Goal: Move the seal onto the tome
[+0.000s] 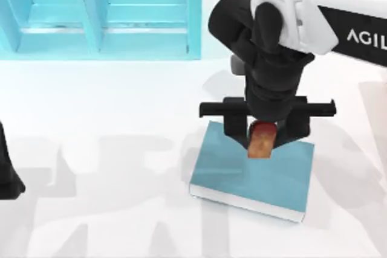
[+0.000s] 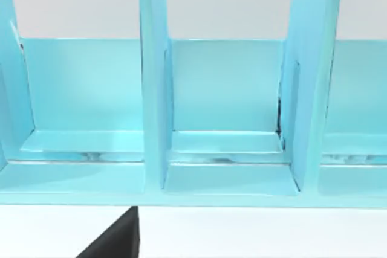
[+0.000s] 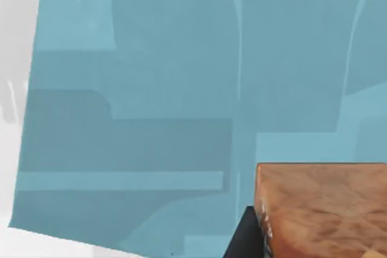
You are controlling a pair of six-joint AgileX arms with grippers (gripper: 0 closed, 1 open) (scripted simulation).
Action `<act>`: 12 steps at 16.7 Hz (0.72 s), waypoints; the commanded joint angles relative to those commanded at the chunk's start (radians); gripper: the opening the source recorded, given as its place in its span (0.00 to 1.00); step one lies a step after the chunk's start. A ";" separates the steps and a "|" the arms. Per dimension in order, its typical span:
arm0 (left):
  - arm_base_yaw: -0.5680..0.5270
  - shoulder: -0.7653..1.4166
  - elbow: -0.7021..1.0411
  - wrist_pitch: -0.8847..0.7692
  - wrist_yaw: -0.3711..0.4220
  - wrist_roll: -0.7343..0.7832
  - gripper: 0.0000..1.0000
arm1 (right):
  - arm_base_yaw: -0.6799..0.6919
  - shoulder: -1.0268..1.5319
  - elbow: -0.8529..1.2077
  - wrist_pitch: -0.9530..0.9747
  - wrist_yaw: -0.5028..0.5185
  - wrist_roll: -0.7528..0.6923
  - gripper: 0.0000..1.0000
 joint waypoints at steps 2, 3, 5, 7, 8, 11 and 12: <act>0.000 0.000 0.000 0.000 0.000 0.000 1.00 | 0.000 0.000 0.000 0.000 0.000 0.000 0.53; 0.000 0.000 0.000 0.000 0.000 0.000 1.00 | 0.000 0.000 0.000 0.000 0.000 0.000 0.60; 0.000 0.000 0.000 0.000 0.000 0.000 1.00 | 0.000 0.000 0.000 0.000 0.000 0.000 0.75; 0.000 0.000 0.000 0.000 0.000 0.000 1.00 | 0.000 0.000 0.000 0.000 0.000 0.000 0.90; 0.000 0.000 0.000 0.000 0.000 0.000 1.00 | 0.000 0.000 0.000 0.000 0.000 0.000 0.98; 0.000 0.000 0.000 0.000 0.000 0.000 1.00 | 0.000 0.000 0.000 0.000 0.000 0.000 1.00; 0.000 0.000 0.000 0.000 0.000 0.000 1.00 | 0.000 0.000 0.000 0.000 0.000 0.000 1.00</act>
